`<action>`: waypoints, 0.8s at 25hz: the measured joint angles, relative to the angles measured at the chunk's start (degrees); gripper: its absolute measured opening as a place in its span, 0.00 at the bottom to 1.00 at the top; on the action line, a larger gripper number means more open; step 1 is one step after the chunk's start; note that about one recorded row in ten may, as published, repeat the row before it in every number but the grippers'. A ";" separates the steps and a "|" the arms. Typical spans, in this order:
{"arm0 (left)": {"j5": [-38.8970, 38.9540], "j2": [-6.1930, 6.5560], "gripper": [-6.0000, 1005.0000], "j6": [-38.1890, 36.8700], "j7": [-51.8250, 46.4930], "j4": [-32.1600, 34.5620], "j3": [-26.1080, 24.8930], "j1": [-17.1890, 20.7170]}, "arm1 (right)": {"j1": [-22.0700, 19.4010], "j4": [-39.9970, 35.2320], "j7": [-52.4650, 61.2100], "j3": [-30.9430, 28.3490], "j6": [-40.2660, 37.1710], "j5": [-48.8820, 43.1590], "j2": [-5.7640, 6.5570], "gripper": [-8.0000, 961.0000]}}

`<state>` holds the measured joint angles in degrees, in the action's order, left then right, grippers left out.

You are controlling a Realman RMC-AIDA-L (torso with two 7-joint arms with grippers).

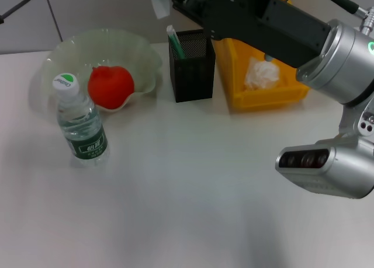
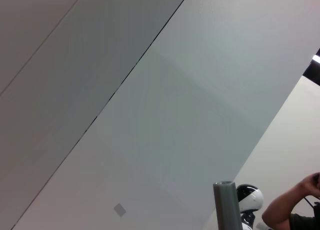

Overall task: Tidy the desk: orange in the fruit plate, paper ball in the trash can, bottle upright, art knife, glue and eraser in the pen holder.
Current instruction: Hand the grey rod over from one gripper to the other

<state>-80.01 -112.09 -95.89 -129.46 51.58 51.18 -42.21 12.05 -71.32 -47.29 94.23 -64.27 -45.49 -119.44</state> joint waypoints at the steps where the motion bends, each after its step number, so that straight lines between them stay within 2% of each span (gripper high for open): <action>1: 0.00 -0.03 0.14 0.00 0.00 0.00 0.00 -0.03 | -0.01 0.03 -0.13 0.07 -0.14 0.00 0.00 0.28; 7: 0.01 -0.15 0.15 0.00 0.00 0.01 -0.06 -0.25 | 0.22 0.48 -0.35 0.17 -0.61 0.00 0.00 0.33; 20: 0.03 -0.31 0.15 -0.05 0.00 0.01 0.17 -0.41 | 0.85 1.11 -0.35 0.17 -0.63 0.21 -0.08 0.30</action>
<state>-79.97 -112.41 -95.94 -129.46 51.59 51.35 -42.62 12.90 -70.20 -47.64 94.39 -64.90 -45.28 -119.52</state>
